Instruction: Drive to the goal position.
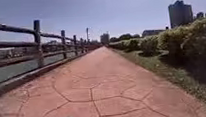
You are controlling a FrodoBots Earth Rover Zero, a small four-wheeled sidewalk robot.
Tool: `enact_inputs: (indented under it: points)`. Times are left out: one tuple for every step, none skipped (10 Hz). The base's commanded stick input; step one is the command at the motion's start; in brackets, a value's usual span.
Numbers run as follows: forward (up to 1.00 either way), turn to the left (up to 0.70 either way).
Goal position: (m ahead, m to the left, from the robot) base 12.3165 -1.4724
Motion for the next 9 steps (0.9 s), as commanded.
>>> enact_inputs:
  points:
    - [0.85,0.0]
    - [0.85,0.0]
    - [0.85,0.0]
    - [0.85,0.0]
    - [0.85,0.0]
    - [0.85,0.0]
    - [0.85,0.0]
    - [0.85,0.0]
    - [0.85,0.0]
